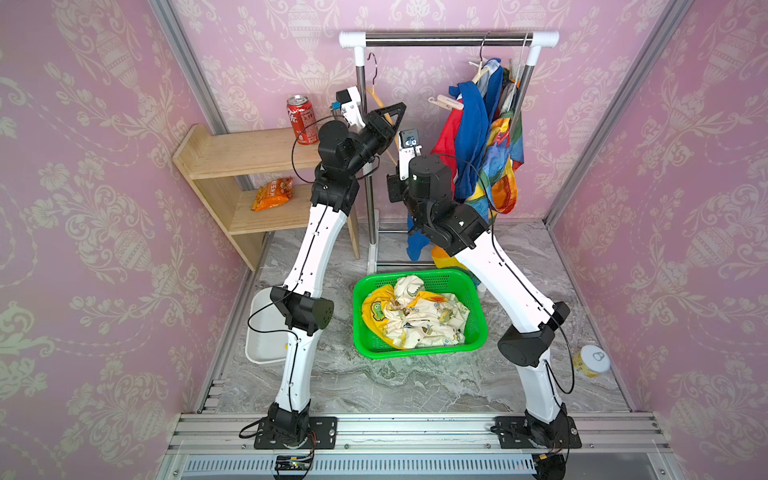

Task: Remove the clothespins securing jackets to the hanger
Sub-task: Place the hanger on the clothesline.

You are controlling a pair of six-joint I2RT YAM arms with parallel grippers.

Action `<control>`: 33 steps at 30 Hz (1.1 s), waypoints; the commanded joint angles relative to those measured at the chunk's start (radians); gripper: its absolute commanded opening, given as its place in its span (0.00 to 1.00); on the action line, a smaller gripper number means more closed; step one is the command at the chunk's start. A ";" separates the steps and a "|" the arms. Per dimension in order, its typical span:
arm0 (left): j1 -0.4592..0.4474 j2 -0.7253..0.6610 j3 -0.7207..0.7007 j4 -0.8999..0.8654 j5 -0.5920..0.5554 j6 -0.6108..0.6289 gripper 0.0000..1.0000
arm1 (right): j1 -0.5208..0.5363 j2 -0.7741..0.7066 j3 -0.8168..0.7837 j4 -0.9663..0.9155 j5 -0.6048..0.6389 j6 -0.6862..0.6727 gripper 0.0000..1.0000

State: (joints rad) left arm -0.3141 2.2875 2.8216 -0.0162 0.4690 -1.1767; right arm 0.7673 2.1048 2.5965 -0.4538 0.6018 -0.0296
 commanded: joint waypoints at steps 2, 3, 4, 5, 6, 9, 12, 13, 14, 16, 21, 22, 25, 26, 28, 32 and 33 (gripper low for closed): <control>-0.032 -0.040 0.026 0.036 0.074 0.022 0.23 | -0.013 -0.039 -0.011 0.019 0.047 0.016 0.00; -0.042 -0.042 0.026 0.027 0.082 0.029 0.23 | -0.014 -0.050 -0.025 0.020 0.054 0.021 0.00; -0.055 -0.045 0.025 0.021 0.092 0.038 0.23 | -0.009 -0.072 -0.056 0.031 0.063 0.022 0.00; -0.067 -0.047 0.026 0.017 0.100 0.050 0.23 | -0.003 -0.103 -0.111 0.063 0.073 0.017 0.00; -0.077 -0.052 0.026 0.009 0.102 0.061 0.24 | 0.003 -0.136 -0.177 0.109 0.083 0.006 0.00; -0.095 -0.068 0.027 -0.004 0.097 0.097 0.24 | 0.011 -0.244 -0.369 0.259 0.094 -0.002 0.00; -0.097 -0.084 0.026 0.022 0.095 0.106 0.25 | 0.013 -0.278 -0.408 0.290 0.113 -0.012 0.00; -0.098 -0.088 0.025 0.032 0.095 0.110 0.25 | 0.014 -0.286 -0.415 0.305 0.115 -0.021 0.00; -0.098 -0.091 0.025 0.053 0.093 0.113 0.26 | 0.015 -0.290 -0.424 0.327 0.116 -0.028 0.00; -0.099 -0.095 0.026 0.087 0.082 0.129 0.27 | 0.014 -0.290 -0.428 0.368 0.116 -0.052 0.00; -0.100 -0.097 0.026 0.150 0.091 0.153 0.26 | 0.027 -0.286 -0.418 0.442 0.127 -0.114 0.00; -0.101 -0.095 0.025 0.162 0.100 0.148 0.26 | 0.033 -0.288 -0.422 0.452 0.134 -0.129 0.00; -0.102 -0.088 0.026 0.191 0.103 0.141 0.26 | 0.040 -0.298 -0.443 0.482 0.144 -0.150 0.00; -0.102 -0.086 0.026 0.199 0.107 0.132 0.25 | 0.045 -0.304 -0.452 0.491 0.147 -0.157 0.00; -0.111 -0.088 0.026 0.215 0.120 0.120 0.25 | 0.058 -0.319 -0.479 0.515 0.155 -0.176 0.00; -0.140 -0.100 0.024 0.209 0.141 0.142 0.25 | 0.085 -0.361 -0.561 0.551 0.169 -0.168 0.00; -0.147 -0.103 0.025 0.201 0.143 0.155 0.25 | 0.088 -0.370 -0.578 0.560 0.170 -0.167 0.00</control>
State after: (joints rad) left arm -0.4274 2.2524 2.8212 0.0238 0.5716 -1.0897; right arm 0.8230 1.7870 2.0510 0.0093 0.7727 -0.1822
